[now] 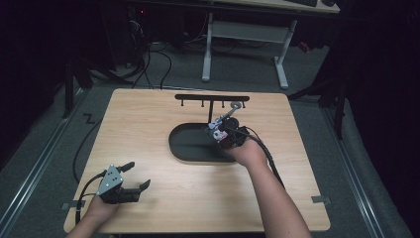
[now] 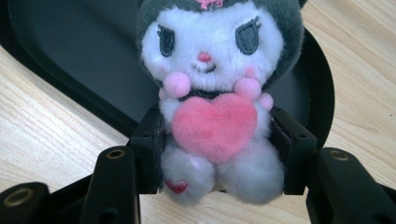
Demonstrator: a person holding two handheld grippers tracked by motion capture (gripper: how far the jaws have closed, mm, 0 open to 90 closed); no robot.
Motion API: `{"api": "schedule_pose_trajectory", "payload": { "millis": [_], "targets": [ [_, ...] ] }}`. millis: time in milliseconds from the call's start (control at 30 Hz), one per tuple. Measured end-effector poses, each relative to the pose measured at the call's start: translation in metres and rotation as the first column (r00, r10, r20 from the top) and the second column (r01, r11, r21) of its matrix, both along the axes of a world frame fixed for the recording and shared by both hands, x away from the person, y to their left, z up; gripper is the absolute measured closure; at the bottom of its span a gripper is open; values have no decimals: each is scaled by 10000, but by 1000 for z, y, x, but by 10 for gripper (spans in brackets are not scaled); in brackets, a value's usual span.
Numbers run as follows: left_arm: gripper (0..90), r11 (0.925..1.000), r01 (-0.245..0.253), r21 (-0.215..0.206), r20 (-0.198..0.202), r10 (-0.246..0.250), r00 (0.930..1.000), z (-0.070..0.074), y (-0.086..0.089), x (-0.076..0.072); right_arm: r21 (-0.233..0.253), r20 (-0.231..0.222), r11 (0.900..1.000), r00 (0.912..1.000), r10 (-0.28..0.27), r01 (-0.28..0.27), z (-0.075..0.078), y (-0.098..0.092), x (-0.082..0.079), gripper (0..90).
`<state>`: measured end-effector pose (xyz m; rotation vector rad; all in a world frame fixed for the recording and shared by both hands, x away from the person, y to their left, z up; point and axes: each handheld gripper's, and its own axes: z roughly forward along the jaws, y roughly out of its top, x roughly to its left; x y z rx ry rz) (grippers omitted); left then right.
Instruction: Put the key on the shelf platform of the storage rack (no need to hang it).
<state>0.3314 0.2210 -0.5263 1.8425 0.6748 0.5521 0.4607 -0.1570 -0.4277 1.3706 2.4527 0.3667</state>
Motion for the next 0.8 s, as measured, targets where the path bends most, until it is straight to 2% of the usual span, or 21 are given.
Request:
{"api": "schedule_pose_trajectory", "payload": {
  "millis": [133, 267, 600, 667, 800],
  "targets": [
    [154, 10000, -3, -5, 5, 3, 10000, 0, 0, 0, -15, -39, 9999, 9999, -147, 147, -3, -2, 6, 465],
    [154, 10000, 13, 2, 7, -13, 10000, 0, 0, 0, 172, -104, 9997, 9998, -176, 178, -7, 0, 12, 465],
    [154, 10000, 56, -48, -55, -56, 10000, 0, 0, 1, -162, -372, 9998, 9992, -127, 121, -26, 10, 26, 466],
    [154, 10000, 64, -63, -59, -64, 10000, 0, 0, 1, -270, -507, 9995, 9986, -167, 153, -32, 9, 26, 465],
    [154, 9999, 80, -88, -70, -80, 9999, 0, 0, 1, -177, -609, 9994, 9976, -323, 312, -36, 4, 23, 466]
  ]
}}
